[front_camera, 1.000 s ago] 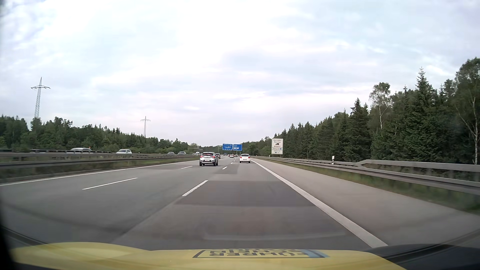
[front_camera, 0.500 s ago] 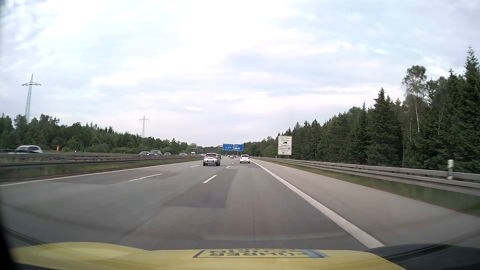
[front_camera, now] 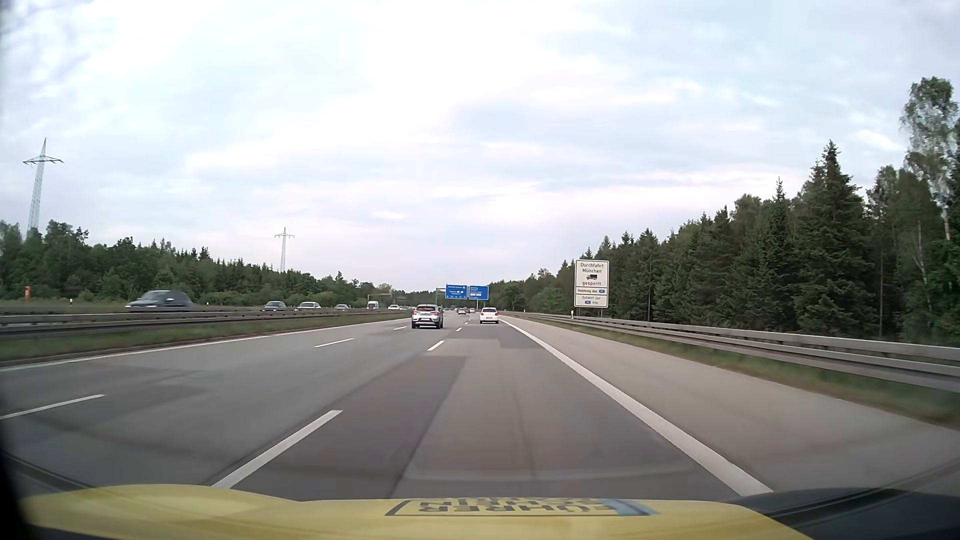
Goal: Follow the waypoints while adhering to traffic rules and regulations
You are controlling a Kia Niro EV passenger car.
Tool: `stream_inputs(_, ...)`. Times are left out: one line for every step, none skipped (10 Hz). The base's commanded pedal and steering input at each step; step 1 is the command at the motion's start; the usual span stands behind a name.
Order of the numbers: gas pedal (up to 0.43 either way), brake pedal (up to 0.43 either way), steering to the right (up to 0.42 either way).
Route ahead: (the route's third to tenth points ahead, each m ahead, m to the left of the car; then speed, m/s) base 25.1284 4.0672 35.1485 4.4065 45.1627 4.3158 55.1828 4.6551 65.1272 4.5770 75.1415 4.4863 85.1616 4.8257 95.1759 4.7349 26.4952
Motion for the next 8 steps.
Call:
stream_inputs(0.177,0.000,-0.001)
stream_inputs(0.177,0.000,-0.001)
stream_inputs(0.177,0.000,-0.001)
stream_inputs(0.177,0.000,-0.001)
stream_inputs(0.177,0.000,-0.001)
stream_inputs(0.177,0.000,-0.001)
stream_inputs(0.177,0.000,-0.001)
stream_inputs(0.177,0.000,-0.001)
